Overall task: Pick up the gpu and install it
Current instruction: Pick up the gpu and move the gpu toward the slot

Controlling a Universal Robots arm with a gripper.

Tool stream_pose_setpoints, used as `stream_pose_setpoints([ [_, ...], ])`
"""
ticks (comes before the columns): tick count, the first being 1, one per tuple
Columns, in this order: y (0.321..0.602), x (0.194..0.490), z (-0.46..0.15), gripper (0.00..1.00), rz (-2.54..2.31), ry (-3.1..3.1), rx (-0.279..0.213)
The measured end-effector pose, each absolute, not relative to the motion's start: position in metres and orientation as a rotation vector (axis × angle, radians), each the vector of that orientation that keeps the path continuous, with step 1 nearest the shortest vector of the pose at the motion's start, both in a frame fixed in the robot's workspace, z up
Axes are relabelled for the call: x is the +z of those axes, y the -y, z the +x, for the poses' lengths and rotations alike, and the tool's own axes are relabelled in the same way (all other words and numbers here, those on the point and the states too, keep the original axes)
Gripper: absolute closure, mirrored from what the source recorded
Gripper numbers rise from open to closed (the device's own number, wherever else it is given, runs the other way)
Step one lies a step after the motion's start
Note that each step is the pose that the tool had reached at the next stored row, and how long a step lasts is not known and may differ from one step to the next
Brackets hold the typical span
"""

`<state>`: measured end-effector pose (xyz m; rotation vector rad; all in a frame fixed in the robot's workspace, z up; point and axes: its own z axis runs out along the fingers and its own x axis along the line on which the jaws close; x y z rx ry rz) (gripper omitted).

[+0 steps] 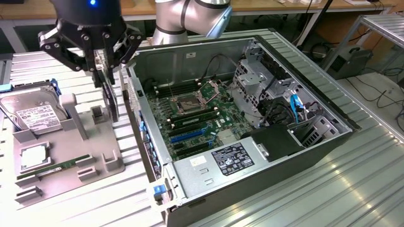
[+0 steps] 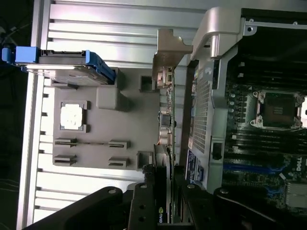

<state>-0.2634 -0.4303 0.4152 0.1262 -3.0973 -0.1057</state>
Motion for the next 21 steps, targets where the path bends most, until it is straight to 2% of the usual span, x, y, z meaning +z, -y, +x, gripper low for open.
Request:
stream_pose_setpoints([
  [6,0.441,0.444,-0.234,0.74,0.126,3.090,-0.108],
  [21,0.445,0.444,-0.163,0.74,0.126,3.088,-0.133],
])
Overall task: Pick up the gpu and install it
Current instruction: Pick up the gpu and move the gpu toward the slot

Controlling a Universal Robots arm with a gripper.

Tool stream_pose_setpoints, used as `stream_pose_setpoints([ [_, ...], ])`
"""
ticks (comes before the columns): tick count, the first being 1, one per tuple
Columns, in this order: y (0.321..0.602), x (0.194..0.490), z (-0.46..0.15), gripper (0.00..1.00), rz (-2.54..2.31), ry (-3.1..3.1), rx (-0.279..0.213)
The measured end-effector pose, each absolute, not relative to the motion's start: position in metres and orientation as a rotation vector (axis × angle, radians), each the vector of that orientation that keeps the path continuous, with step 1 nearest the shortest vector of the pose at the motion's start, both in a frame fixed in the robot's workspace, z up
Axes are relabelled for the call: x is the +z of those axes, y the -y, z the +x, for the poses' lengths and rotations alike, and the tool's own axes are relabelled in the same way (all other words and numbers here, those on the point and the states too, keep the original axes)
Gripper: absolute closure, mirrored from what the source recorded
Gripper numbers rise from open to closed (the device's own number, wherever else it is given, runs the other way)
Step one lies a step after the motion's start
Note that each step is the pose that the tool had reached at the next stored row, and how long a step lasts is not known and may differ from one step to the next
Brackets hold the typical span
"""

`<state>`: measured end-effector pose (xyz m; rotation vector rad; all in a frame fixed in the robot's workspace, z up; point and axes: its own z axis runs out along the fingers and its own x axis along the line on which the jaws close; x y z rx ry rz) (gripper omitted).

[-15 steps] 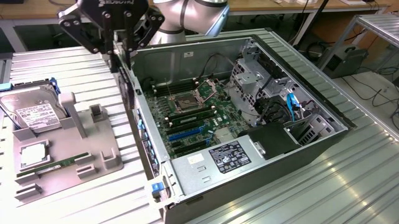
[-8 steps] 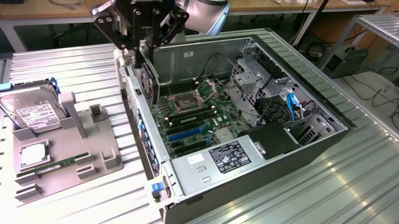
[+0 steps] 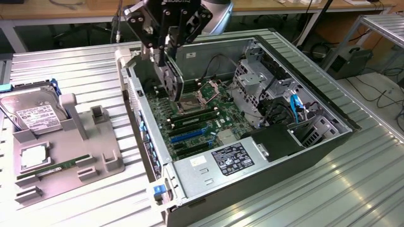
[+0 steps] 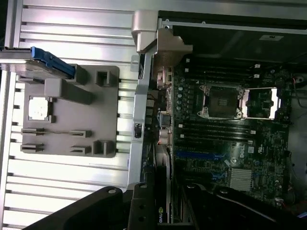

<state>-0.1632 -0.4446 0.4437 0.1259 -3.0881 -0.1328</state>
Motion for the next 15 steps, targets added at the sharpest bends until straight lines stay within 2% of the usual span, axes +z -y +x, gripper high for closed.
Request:
stream_pose_setpoints([
  [15,0.445,0.416,-0.084,0.74,0.126,3.086,-0.133],
])
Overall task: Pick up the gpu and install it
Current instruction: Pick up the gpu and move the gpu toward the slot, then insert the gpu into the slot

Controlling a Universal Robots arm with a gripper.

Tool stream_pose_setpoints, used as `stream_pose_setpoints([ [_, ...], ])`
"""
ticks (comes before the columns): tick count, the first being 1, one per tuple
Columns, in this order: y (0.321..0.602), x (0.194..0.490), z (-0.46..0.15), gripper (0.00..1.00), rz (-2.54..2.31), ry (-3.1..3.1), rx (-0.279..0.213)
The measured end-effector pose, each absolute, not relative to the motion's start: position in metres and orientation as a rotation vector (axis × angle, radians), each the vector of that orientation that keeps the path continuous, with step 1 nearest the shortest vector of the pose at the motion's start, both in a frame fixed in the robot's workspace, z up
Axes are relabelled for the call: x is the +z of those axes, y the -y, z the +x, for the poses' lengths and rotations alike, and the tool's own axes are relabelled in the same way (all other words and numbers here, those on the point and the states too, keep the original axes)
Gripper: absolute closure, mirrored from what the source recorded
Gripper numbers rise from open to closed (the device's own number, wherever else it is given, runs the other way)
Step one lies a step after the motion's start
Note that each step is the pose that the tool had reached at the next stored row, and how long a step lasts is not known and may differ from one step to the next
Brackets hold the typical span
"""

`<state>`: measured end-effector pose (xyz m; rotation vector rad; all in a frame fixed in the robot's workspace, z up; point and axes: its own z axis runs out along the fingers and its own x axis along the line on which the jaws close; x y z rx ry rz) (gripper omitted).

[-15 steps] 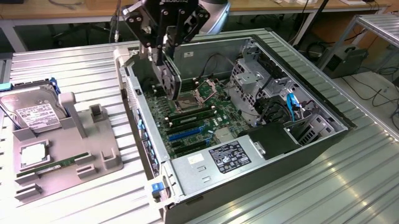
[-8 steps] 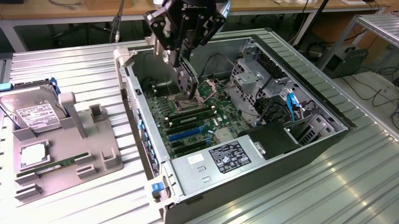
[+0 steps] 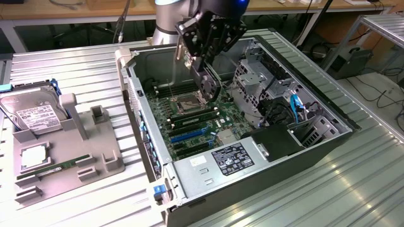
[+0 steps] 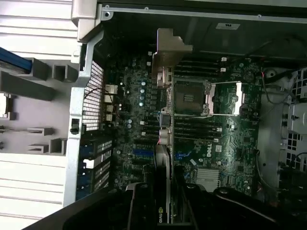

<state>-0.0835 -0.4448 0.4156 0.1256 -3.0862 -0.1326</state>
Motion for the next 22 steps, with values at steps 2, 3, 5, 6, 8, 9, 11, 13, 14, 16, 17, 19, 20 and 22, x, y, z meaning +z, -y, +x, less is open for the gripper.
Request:
stream_pose_setpoints([
  [2,0.446,0.409,-0.068,0.74,0.126,3.086,-0.133],
  [3,0.447,0.405,-0.058,0.74,0.125,3.086,-0.133],
  [5,0.449,0.400,-0.051,0.74,0.125,3.086,-0.133],
  [6,0.450,0.398,-0.051,0.74,0.122,3.086,-0.133],
  [8,0.451,0.394,-0.051,0.74,0.096,3.088,-0.133],
  [9,0.451,0.392,-0.051,0.74,0.076,3.089,-0.134],
  [11,0.451,0.388,-0.050,0.74,0.037,3.091,-0.135],
  [13,0.451,0.387,-0.049,0.74,0.035,3.091,-0.135],
  [14,0.451,0.387,-0.049,0.74,0.035,3.091,-0.135],
  [16,0.451,0.387,-0.049,0.74,0.035,3.091,-0.135],
  [17,0.451,0.387,-0.049,0.74,0.035,3.091,-0.135],
  [19,0.451,0.387,-0.049,0.74,0.035,3.091,-0.135],
  [20,0.451,0.387,-0.049,0.74,0.035,3.091,-0.135],
  [22,0.451,0.387,-0.049,0.74,0.035,3.091,-0.135],
])
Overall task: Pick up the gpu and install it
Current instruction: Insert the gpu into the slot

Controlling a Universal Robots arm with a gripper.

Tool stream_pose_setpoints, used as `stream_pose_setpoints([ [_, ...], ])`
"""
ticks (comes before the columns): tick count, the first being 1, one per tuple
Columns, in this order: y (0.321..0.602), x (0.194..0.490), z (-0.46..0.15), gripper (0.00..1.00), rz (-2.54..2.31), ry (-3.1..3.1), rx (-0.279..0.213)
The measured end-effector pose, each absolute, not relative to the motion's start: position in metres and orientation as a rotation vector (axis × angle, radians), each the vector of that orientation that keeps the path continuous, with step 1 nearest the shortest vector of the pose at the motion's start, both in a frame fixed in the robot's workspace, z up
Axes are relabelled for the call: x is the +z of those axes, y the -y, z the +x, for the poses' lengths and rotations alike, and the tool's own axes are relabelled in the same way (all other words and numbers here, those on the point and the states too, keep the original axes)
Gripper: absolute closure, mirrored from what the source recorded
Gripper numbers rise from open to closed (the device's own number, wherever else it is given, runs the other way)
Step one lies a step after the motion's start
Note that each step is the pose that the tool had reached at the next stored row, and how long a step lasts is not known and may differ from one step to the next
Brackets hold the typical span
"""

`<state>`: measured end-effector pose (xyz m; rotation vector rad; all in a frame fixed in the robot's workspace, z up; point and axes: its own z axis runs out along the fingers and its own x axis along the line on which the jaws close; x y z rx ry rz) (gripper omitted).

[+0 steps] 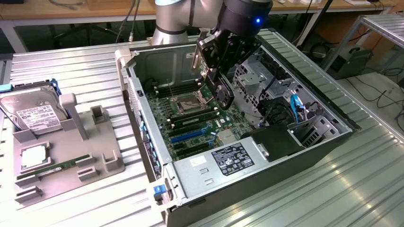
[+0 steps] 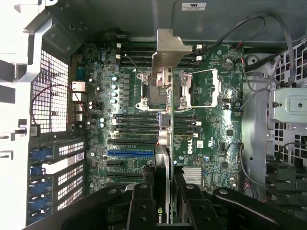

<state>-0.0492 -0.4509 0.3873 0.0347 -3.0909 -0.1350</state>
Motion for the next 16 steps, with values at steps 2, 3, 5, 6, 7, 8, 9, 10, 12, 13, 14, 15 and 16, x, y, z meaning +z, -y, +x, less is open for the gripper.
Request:
stream_pose_setpoints([
  [2,0.4509,0.3873,-0.0492,0.74,0.035,3.091,-0.135],
  [3,0.4509,0.3873,-0.0492,0.74,0.035,3.091,-0.135],
  [5,0.4509,0.3873,-0.0492,0.74,0.035,3.091,-0.135],
  [6,0.4509,0.3873,-0.0493,0.74,0.039,3.091,-0.135],
  [7,0.4509,0.3872,-0.0493,0.74,0.059,3.090,-0.135],
  [8,0.4509,0.3871,-0.0493,0.74,0.084,3.089,-0.134],
  [9,0.4509,0.3871,-0.0493,0.74,0.117,3.087,-0.133],
  [10,0.4509,0.3872,-0.0493,0.74,0.146,3.085,-0.132],
  [12,0.4509,0.3871,-0.0493,0.74,0.201,3.080,-0.131],
  [13,0.4509,0.3871,-0.0493,0.74,0.229,3.078,-0.130],
  [14,0.4509,0.3870,-0.0493,0.74,0.257,3.075,-0.129],
  [15,0.4509,0.3870,-0.0493,0.74,0.285,3.072,-0.128],
  [16,0.4509,0.3868,-0.0493,0.74,0.342,3.065,-0.127],
])
